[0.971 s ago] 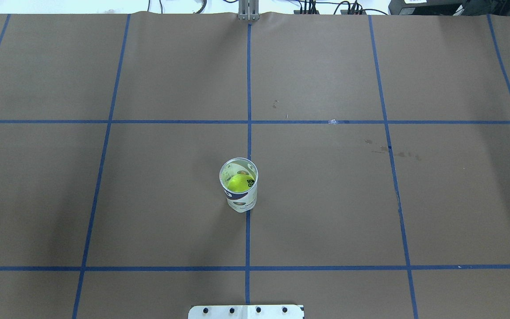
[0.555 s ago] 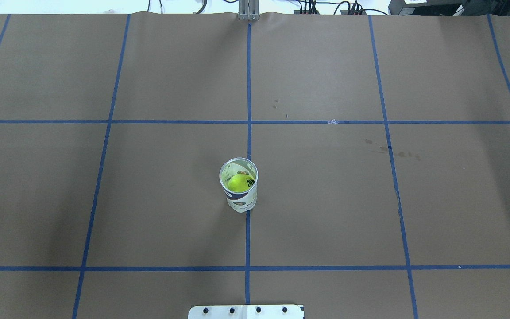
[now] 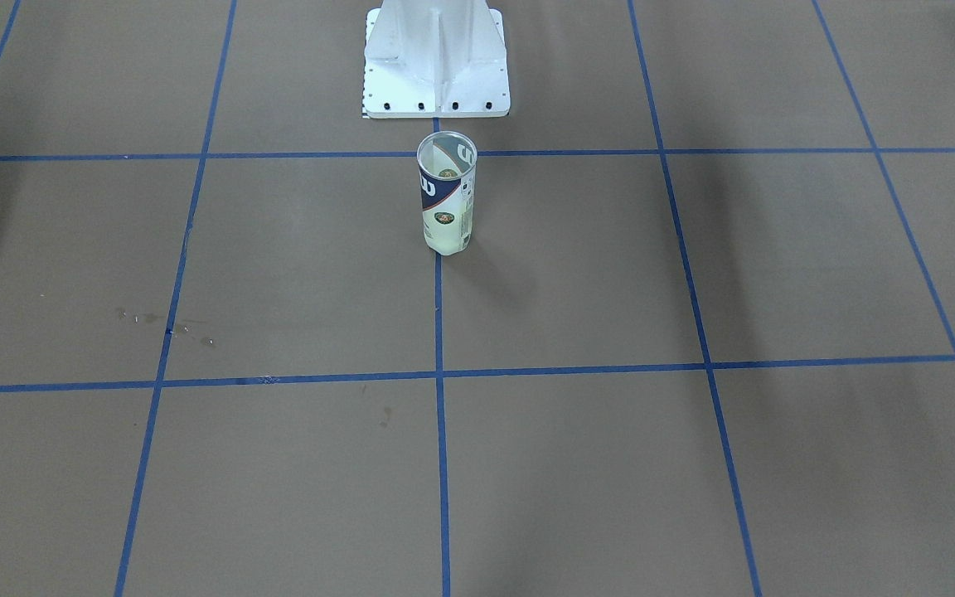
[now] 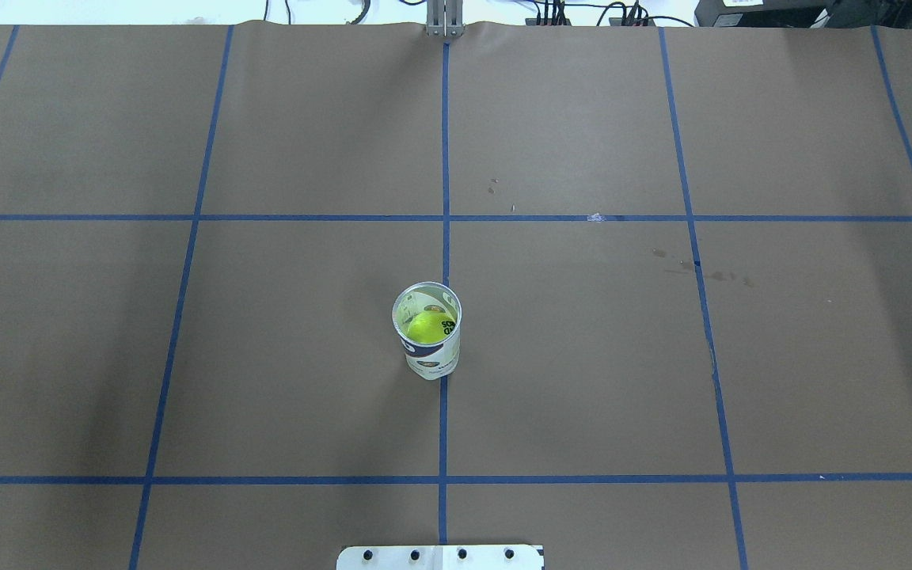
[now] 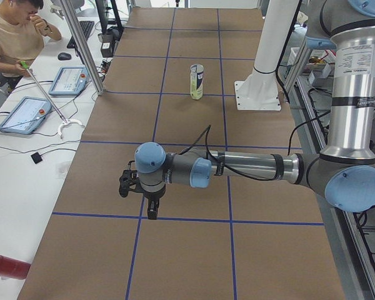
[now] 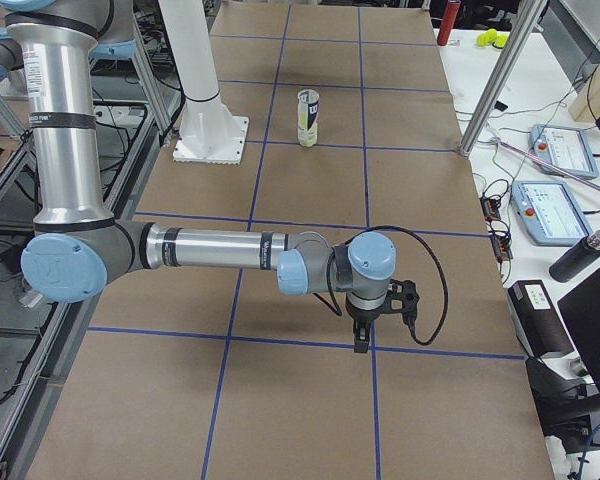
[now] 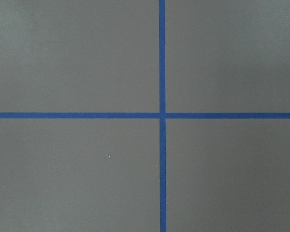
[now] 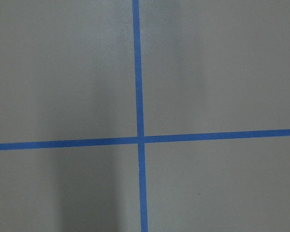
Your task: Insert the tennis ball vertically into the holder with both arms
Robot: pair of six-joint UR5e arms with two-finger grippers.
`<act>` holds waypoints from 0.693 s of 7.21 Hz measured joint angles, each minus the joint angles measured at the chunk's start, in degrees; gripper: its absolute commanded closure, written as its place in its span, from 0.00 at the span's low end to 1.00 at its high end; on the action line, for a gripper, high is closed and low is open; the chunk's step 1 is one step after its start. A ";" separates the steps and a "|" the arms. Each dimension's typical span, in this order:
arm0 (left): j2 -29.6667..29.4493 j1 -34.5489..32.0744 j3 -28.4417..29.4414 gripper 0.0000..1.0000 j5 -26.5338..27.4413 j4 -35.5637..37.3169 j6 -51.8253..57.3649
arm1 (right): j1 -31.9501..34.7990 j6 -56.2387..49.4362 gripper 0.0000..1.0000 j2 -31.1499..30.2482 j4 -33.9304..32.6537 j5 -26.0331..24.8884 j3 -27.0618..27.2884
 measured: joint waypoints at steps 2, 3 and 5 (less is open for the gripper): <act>0.28 0.04 0.00 0.00 0.03 -0.08 -0.06 | -0.04 0.09 0.00 -0.05 0.02 0.00 -0.13; 0.33 0.04 -0.11 0.00 0.01 -0.12 -0.07 | -0.02 0.18 0.00 -0.06 0.04 0.00 -0.22; 0.36 0.05 -0.39 0.00 -0.13 -0.15 -0.05 | -0.02 0.22 0.00 -0.15 0.09 0.00 -0.30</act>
